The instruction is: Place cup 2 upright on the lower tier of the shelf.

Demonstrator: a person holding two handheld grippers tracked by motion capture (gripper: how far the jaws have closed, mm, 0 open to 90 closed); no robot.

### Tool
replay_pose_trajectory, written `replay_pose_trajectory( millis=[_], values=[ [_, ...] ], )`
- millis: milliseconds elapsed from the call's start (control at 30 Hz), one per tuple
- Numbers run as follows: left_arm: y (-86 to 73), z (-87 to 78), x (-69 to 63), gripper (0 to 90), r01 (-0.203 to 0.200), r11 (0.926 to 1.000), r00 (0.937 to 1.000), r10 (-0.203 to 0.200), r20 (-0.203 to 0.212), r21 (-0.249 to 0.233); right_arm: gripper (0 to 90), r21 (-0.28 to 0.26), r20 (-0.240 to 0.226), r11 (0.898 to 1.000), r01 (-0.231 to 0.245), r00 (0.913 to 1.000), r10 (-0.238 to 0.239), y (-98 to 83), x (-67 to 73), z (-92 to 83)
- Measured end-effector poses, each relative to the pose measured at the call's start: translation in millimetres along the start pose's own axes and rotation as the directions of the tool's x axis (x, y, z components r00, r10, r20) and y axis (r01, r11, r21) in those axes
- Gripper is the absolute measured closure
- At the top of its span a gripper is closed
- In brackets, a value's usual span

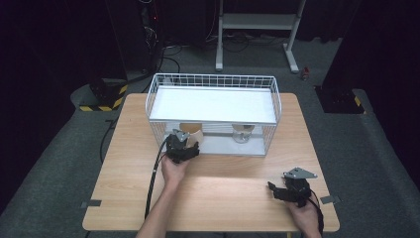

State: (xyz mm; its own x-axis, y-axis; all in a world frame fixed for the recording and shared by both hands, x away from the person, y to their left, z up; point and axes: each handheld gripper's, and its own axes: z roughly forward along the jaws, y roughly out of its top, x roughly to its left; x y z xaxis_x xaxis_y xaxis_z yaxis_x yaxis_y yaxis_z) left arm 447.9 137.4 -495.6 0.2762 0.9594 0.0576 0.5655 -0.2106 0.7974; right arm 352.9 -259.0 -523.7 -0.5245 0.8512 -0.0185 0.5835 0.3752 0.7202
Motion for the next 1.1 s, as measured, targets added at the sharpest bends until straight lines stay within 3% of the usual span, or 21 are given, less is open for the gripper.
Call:
replay_pose_trajectory(
  millis=[33, 200, 300, 500, 733, 833, 900, 933, 1100],
  values=[
    [2.8, 1.8, -1.1, 29.5, -0.019, 0.9996, 0.9998, 0.019, -0.01, 0.019, 25.3, -0.001, 0.0, 1.0, 0.005, 1.0, -0.005, 0.0, -0.4, 0.1],
    [8.0, 4.8, -2.0, 32.1, -0.024, 0.9994, 0.9995, 0.025, -0.02, 0.025, 25.3, 0.0, 0.0, 1.0, -0.001, 1.0, 0.001, 0.0, 0.0, 0.0],
    [8.1, 8.3, -1.7, 36.6, 0.023, 0.9996, 0.9997, -0.023, 0.001, 0.016, 25.3, 0.0, 0.0, 1.0, 0.0, 1.0, 0.0, 0.0, 0.0, 0.0],
    [7.9, 12.0, -1.1, 40.5, 0.04, 0.9991, 0.9991, -0.04, 0.01, 0.016, 25.3, -0.001, 0.0, 1.0, 0.004, 1.0, -0.004, 0.0, -0.3, 0.0],
    [8.2, 15.1, -2.5, 43.7, 0.045, 0.999, 0.9988, -0.045, -0.016, 0.003, 25.3, 0.0, 0.0, 1.0, 0.001, 1.0, -0.001, 0.0, -0.1, 0.0],
    [8.0, 17.1, -2.5, 45.8, 0.068, 0.9977, 0.9977, -0.068, 0.006, 0.005, 25.3, -0.001, 0.001, 1.0, 0.006, 1.0, -0.006, 0.0, -0.4, 0.0],
    [9.0, 17.5, -2.3, 48.2, 0.048, 0.9986, 0.9988, -0.048, -0.013, 0.02, 25.3, 0.0, 0.001, 1.0, 0.001, 1.0, -0.001, 0.0, -0.1, 0.0],
    [11.7, 17.8, -4.4, 49.2, 0.01, 0.9989, 0.9993, -0.008, -0.037, 0.046, 25.3, 0.0, 0.001, 1.0, 0.001, 1.0, -0.001, 0.0, -0.1, 0.0],
    [16.4, 18.4, -4.0, 53.2, 0.001, 0.9992, 0.9992, 0.001, -0.039, 0.04, 25.3, 0.0, 0.001, 1.0, 0.0, 1.0, 0.0, 0.0, 0.0, -0.1]
  ],
)
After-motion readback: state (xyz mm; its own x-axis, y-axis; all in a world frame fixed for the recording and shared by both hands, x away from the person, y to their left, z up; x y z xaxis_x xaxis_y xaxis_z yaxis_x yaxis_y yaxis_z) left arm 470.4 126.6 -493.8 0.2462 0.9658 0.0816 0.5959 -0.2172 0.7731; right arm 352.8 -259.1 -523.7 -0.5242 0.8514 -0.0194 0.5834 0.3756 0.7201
